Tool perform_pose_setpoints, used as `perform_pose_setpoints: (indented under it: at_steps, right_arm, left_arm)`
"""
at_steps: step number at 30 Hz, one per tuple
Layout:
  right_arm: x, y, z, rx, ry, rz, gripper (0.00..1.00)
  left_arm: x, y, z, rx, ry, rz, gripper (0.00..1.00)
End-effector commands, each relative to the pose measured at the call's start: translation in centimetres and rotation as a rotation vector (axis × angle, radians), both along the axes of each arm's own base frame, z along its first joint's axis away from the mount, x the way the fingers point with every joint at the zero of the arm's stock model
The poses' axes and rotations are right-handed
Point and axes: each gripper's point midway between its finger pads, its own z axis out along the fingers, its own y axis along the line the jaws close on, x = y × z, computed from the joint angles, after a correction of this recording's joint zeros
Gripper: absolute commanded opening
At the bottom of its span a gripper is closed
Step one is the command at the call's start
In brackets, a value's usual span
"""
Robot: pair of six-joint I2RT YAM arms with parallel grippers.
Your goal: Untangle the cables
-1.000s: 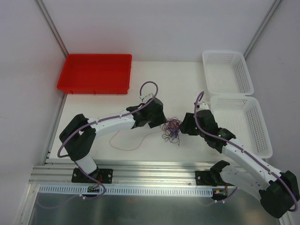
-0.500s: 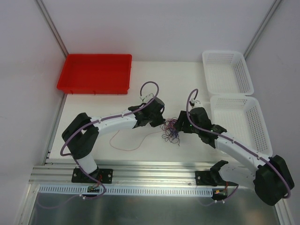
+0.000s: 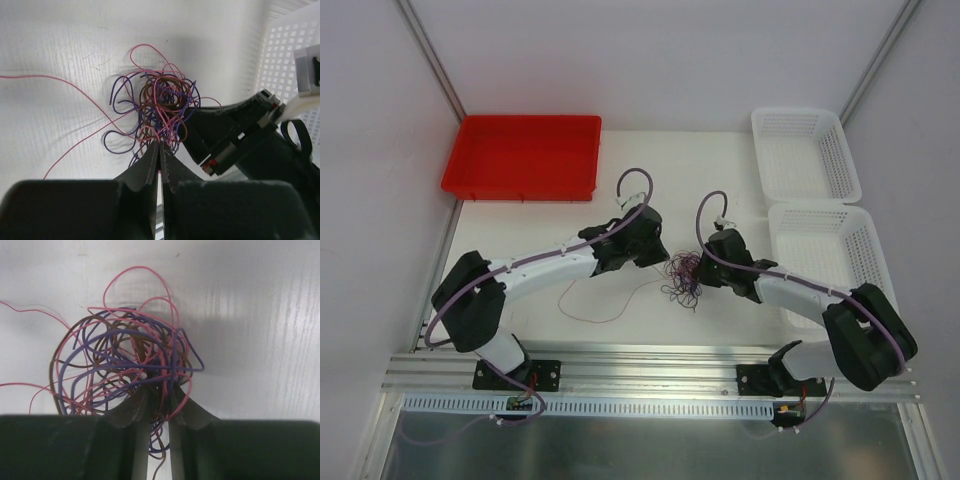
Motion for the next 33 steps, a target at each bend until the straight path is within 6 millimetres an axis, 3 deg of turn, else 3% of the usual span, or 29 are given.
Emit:
perform_pose_setpoints:
  at_steps: [1, 4, 7, 9, 10, 12, 13, 15, 16, 19, 20, 24, 27, 30, 33]
  right_arm:
    - [1.1, -0.6, 1.0, -0.001, -0.038, -0.047, 0.12]
    - [0.9, -2.5, 1.8, -0.057, -0.053, -0.076, 0.01]
    - [0.8, -4.6, 2.9, -0.098, -0.079, -0.101, 0.01]
    - [0.4, -5.9, 3.3, -0.134, -0.08, -0.106, 0.01]
    - [0.7, -6.4, 4.5, -0.125, -0.109, -0.118, 0.01]
    - [0.3, -7.3, 5.4, -0.153, -0.121, -0.106, 0.01]
    - [0.7, -7.5, 7.3, -0.14, -0.167, -0.109, 0.01]
    - [0.4, -8.1, 8.5, -0.158, -0.184, -0.091, 0.01]
    - [0.7, -8.2, 10.7, -0.133, -0.23, -0.092, 0.01]
    - [0.2, -8.0, 13.3, -0.116, -0.266, -0.046, 0.01]
    - [0.2, -7.9, 15.5, -0.095, -0.303, -0.039, 0.01]
    - [-0.5, -6.4, 19.8, -0.016, -0.377, 0.046, 0.01]
    - [-1.2, -4.6, 21.9, 0.066, -0.393, 0.132, 0.01]
    - [-2.0, -2.7, 22.4, 0.142, -0.386, 0.226, 0.04]
    - [-2.3, -0.9, 21.0, 0.167, -0.332, 0.3, 0.07]
  left_arm:
    - [0.1, 2.1, 5.1, -0.019, -0.154, -0.026, 0.0]
    - [0.7, 6.0, 6.6, 0.011, -0.186, 0.029, 0.0]
    - [1.5, 11.0, 7.4, 0.058, -0.208, 0.109, 0.0]
    - [1.4, 13.8, 6.7, 0.097, -0.199, 0.14, 0.0]
    - [2.0, 16.0, 7.4, 0.098, -0.215, 0.197, 0.0]
    - [1.6, 19.1, 6.1, 0.177, -0.196, 0.242, 0.0]
    - [1.6, 20.9, 5.8, 0.204, -0.191, 0.281, 0.0]
    - [1.2, 23.3, 4.8, 0.275, -0.165, 0.314, 0.0]
    - [1.1, 24.8, 3.8, 0.3, -0.139, 0.347, 0.0]
    - [0.5, 27.2, 1.4, 0.354, -0.07, 0.388, 0.0]
    - [0.3, 27.5, 0.8, 0.364, -0.055, 0.393, 0.0]
    - [-0.4, 28.9, -2.2, 0.431, 0.032, 0.409, 0.0]
    - [-0.9, 29.3, -4.0, 0.464, 0.086, 0.409, 0.0]
    - [-1.0, 29.0, -4.9, 0.462, 0.115, 0.388, 0.0]
    - [-0.8, 26.9, -4.7, 0.366, 0.106, 0.318, 0.0]
